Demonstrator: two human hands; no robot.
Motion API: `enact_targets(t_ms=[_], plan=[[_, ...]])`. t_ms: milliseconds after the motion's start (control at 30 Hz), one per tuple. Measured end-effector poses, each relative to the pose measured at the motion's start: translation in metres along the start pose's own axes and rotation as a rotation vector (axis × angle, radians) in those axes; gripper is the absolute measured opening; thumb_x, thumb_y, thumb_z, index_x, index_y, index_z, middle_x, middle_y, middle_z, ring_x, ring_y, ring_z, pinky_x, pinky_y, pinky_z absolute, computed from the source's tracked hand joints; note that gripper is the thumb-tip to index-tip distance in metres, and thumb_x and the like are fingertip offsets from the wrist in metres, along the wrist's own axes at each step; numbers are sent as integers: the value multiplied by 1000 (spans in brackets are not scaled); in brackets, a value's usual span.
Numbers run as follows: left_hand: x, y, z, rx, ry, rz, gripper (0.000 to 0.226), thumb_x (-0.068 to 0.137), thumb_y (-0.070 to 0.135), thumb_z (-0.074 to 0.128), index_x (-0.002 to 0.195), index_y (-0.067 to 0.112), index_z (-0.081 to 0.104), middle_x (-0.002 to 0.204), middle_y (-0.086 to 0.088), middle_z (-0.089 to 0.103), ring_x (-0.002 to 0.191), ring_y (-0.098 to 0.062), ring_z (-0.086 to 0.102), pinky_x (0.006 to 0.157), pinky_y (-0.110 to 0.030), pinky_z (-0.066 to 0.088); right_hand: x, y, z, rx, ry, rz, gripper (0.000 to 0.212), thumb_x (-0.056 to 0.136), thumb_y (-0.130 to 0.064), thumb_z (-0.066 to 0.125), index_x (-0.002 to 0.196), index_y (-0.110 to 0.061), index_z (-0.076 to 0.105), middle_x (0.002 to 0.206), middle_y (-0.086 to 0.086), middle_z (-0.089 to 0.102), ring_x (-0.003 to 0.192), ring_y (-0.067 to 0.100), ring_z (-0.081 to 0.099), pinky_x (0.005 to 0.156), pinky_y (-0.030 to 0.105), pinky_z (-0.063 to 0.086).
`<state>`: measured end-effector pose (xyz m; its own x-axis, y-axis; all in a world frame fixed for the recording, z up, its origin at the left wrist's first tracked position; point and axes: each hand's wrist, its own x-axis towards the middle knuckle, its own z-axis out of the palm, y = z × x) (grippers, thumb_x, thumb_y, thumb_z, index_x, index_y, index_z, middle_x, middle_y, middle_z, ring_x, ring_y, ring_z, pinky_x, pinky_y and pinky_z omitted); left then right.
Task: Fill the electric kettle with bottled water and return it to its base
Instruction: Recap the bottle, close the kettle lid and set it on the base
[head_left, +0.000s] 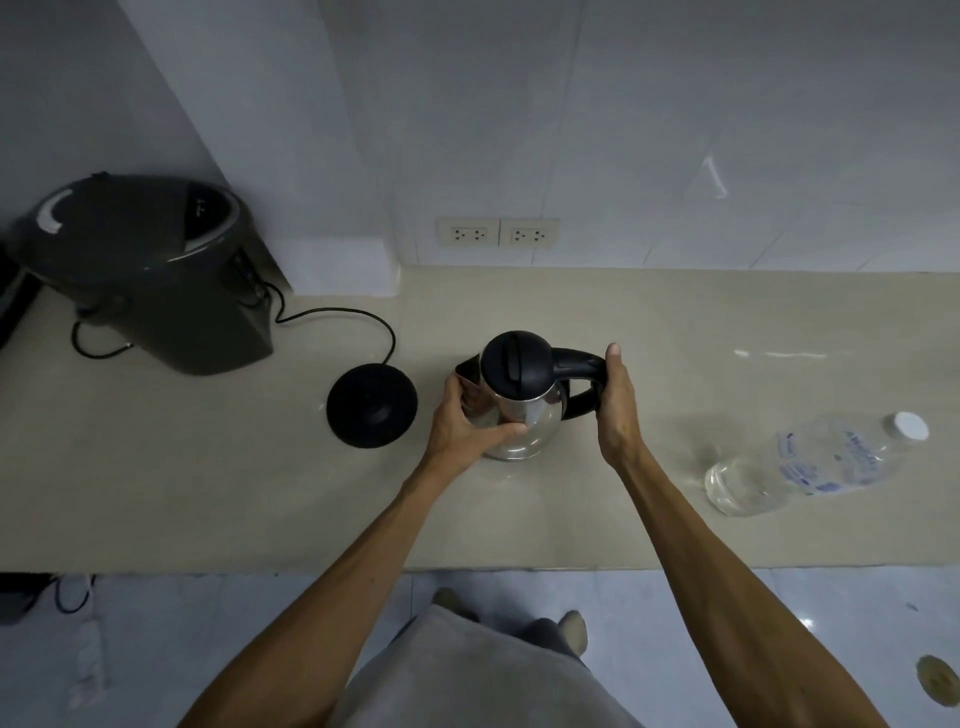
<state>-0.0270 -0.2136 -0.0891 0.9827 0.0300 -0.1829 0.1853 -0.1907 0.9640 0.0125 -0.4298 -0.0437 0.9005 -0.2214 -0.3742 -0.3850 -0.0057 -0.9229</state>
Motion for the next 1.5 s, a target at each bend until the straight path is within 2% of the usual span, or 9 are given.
enact_targets(t_ms=[67, 267, 367, 533, 633, 933, 1167, 1233, 1500], plan=[[5, 6, -22, -4, 14, 10, 87, 53, 41, 102, 123, 48, 51, 119, 21, 69, 114, 4, 65, 91, -15, 56, 0, -10, 19, -10, -36, -9, 88, 88, -82, 33, 129, -11, 65, 133, 14, 65, 127, 30, 60, 117, 54, 39], [22, 16, -98, 14, 65, 14, 99, 51, 43, 101, 135, 30, 51, 130, 9, 69, 126, -12, 64, 110, -43, 54, -4, -38, 87, -45, -157, -122, 75, 97, -76, 27, 114, -22, 76, 117, 4, 76, 116, 14, 68, 113, 47, 44], [29, 19, -137, 45, 66, 7, 103, 51, 43, 101, 139, 28, 49, 135, 9, 67, 130, -14, 62, 114, -46, 51, -5, -44, 120, -63, -200, -88, 94, 87, -87, 28, 133, -13, 64, 135, 8, 66, 130, 20, 58, 119, 50, 37], [37, 16, -190, 33, 51, -12, 96, 53, 37, 102, 135, 27, 52, 128, 7, 68, 122, -12, 66, 110, -41, 53, -5, -41, 166, -109, -273, -50, 105, 80, -94, 29, 136, -9, 58, 139, 7, 61, 132, 22, 55, 118, 47, 38], [38, 10, -211, 27, 46, -45, 80, 55, 29, 102, 119, 32, 54, 119, 8, 66, 112, -8, 66, 102, -36, 54, -5, -34, 186, -113, -276, -30, 104, 73, -97, 31, 118, -7, 57, 123, 1, 58, 114, 18, 54, 101, 40, 42], [40, -16, -235, 8, 72, -96, 72, 57, 17, 102, 109, 32, 55, 105, 19, 67, 100, 2, 66, 87, -18, 51, -7, -18, 215, -129, -283, 19, 106, 80, -91, 35, 137, -5, 57, 140, 13, 59, 133, 23, 53, 118, 44, 37], [33, -27, -234, -26, 106, -114, 85, 62, 7, 100, 133, 12, 54, 132, -18, 65, 116, -16, 65, 105, -36, 54, -2, -10, 221, -152, -289, -1, 79, 99, -71, 37, 135, -4, 60, 135, 10, 63, 131, 16, 57, 113, 34, 40], [31, -25, -234, -34, 116, -115, 88, 58, 14, 100, 133, 11, 53, 131, -19, 64, 114, -16, 64, 104, -37, 53, 0, -11, 222, -166, -307, -32, 75, 101, -68, 37, 130, -4, 64, 128, 8, 68, 124, 7, 62, 108, 30, 43], [25, -29, -228, 21, 132, -133, 90, 59, 17, 102, 133, 15, 51, 125, -3, 66, 115, -16, 66, 109, -45, 55, 3, -6, 216, -209, -346, -5, 87, 95, -76, 37, 139, -4, 56, 142, 13, 59, 136, 23, 53, 121, 46, 36]])
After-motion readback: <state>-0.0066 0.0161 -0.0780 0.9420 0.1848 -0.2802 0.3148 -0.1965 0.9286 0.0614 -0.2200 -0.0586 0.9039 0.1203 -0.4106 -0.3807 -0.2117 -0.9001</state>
